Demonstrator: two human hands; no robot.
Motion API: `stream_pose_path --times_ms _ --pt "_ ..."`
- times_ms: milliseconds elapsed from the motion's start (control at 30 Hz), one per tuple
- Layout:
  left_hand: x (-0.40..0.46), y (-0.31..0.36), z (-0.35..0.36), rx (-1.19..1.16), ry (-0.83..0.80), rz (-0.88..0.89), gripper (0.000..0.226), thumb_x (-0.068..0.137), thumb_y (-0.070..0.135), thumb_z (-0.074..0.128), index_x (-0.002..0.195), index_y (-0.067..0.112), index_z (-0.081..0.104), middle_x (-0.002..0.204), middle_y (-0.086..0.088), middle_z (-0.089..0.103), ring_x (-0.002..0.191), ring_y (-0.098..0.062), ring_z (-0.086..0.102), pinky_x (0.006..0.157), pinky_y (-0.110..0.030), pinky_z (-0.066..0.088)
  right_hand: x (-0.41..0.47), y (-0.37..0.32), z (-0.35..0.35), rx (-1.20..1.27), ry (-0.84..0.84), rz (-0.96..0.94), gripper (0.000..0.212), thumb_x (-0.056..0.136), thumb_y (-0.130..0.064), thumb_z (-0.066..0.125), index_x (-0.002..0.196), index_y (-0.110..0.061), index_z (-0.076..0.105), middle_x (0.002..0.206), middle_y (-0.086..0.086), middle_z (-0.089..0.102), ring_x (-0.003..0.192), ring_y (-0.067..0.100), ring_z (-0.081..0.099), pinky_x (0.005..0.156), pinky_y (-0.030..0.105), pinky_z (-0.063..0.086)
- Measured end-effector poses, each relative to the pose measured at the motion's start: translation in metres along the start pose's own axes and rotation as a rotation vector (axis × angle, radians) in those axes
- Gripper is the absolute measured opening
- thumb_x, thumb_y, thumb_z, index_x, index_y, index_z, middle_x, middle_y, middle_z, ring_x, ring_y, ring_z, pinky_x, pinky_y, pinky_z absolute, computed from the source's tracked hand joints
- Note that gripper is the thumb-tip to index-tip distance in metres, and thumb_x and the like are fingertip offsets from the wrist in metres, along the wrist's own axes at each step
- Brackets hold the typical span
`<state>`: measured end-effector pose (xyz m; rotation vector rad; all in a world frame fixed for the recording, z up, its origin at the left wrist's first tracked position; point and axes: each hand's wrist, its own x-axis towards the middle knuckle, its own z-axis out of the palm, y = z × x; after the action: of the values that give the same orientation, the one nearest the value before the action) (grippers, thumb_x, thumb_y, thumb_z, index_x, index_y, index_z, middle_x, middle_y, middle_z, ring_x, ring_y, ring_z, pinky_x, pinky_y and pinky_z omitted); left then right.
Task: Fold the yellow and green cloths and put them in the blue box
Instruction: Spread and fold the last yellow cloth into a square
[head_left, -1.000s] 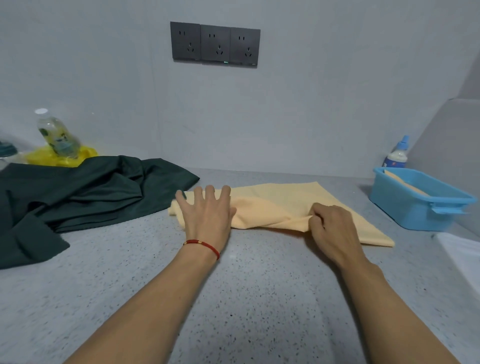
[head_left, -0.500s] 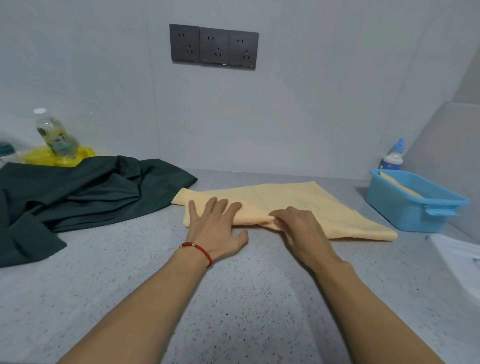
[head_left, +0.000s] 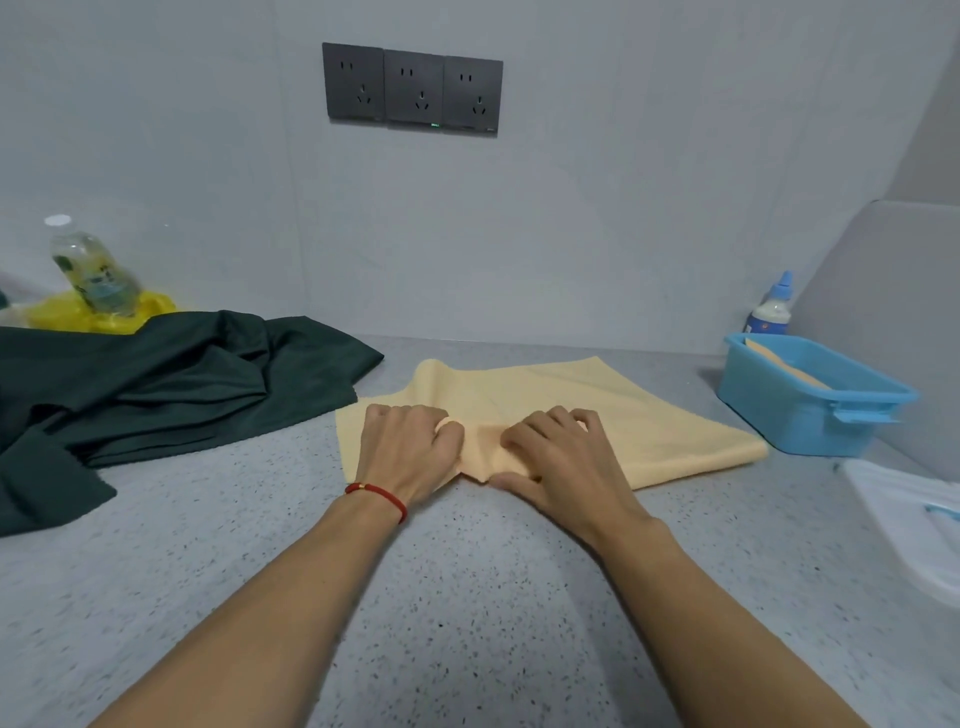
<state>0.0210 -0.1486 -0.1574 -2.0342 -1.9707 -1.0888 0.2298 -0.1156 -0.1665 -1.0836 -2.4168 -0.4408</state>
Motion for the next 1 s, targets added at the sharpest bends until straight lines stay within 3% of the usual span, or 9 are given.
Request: stream_pose_path --times_ms 133,233,367,533,667,767,833,933,1000 --pt "0.005 -0.009 0.007 0.087 -0.022 -0.131 0.029 0.085 0.035 0.032 0.076 0.022 0.056 0.055 0.006 0.052 0.058 -0.016 0.047 0.078 -0.038 0.031 -0.001 0.010 0.001 0.032 0.062 0.038 0.021 0.107 -0.033 0.047 0.102 -0.027 0.066 0.092 -0.011 0.069 0.089 0.016 0.060 0.095 0.035 0.034" --pt "0.008 -0.014 0.008 0.194 -0.082 -0.203 0.023 0.093 0.027 0.039 0.097 0.026 0.062 0.075 0.009 0.063 0.075 -0.019 0.058 0.098 -0.044 0.034 -0.004 0.016 -0.004 0.243 0.194 0.160 0.019 0.108 -0.028 0.047 0.097 -0.025 0.062 0.087 -0.011 0.066 0.078 0.014 0.054 0.086 0.033 0.035" --pt "0.006 -0.016 0.006 0.144 -0.159 -0.247 0.033 0.098 0.034 0.033 0.108 0.028 0.064 0.087 0.006 0.064 0.090 -0.022 0.059 0.104 -0.050 0.031 -0.006 0.019 -0.002 0.230 0.129 0.246 0.025 0.109 -0.034 0.043 0.096 -0.024 0.062 0.079 -0.007 0.063 0.074 0.017 0.054 0.089 0.037 0.036" --pt "-0.003 0.004 0.009 0.068 -0.144 0.194 0.044 0.093 0.054 0.041 0.129 0.031 0.053 0.124 0.008 0.061 0.119 -0.016 0.051 0.104 -0.045 0.036 -0.002 0.017 -0.003 0.150 0.072 0.409 0.028 0.108 -0.036 0.043 0.105 -0.021 0.066 0.084 -0.001 0.068 0.081 0.022 0.059 0.089 0.036 0.032" --pt "-0.003 0.009 0.019 0.086 -0.074 0.218 0.020 0.102 0.033 0.049 0.118 0.023 0.055 0.090 -0.003 0.068 0.088 -0.030 0.061 0.072 -0.037 0.035 -0.001 0.003 -0.010 0.045 0.241 0.251 0.027 0.102 -0.044 0.049 0.121 -0.028 0.060 0.114 -0.008 0.060 0.105 0.016 0.054 0.098 0.039 0.033" --pt "-0.003 0.004 0.014 -0.026 -0.017 0.147 0.018 0.103 0.035 0.050 0.113 0.023 0.058 0.080 -0.006 0.070 0.080 -0.033 0.060 0.067 -0.039 0.038 0.000 -0.013 -0.008 0.050 0.003 0.057 0.043 0.095 -0.065 0.049 0.123 -0.033 0.058 0.116 -0.013 0.061 0.107 0.013 0.052 0.101 0.040 0.033" --pt "-0.003 0.000 0.010 -0.074 0.029 0.079 0.015 0.101 0.038 0.052 0.108 0.027 0.059 0.073 -0.002 0.067 0.077 -0.031 0.059 0.065 -0.038 0.037 0.003 -0.013 -0.004 -0.035 -0.062 0.023 0.038 0.101 -0.059 0.043 0.117 -0.031 0.064 0.110 -0.009 0.067 0.106 0.017 0.056 0.102 0.042 0.032" --pt "-0.003 0.001 0.005 -0.121 0.045 -0.036 0.020 0.098 0.048 0.049 0.099 0.031 0.059 0.067 0.002 0.062 0.072 -0.026 0.057 0.061 -0.036 0.035 0.002 -0.010 -0.009 0.039 0.160 0.014 0.049 0.110 -0.046 0.026 0.099 -0.022 0.068 0.088 -0.005 0.069 0.090 0.021 0.060 0.096 0.040 0.035" --pt "0.000 -0.001 0.002 -0.135 0.009 -0.121 0.039 0.091 0.059 0.033 0.092 0.030 0.058 0.071 0.002 0.061 0.073 -0.026 0.055 0.058 -0.036 0.032 0.002 -0.007 -0.012 0.087 0.298 0.015 0.046 0.110 -0.041 0.029 0.100 -0.020 0.069 0.087 -0.005 0.066 0.090 0.020 0.057 0.094 0.041 0.036"
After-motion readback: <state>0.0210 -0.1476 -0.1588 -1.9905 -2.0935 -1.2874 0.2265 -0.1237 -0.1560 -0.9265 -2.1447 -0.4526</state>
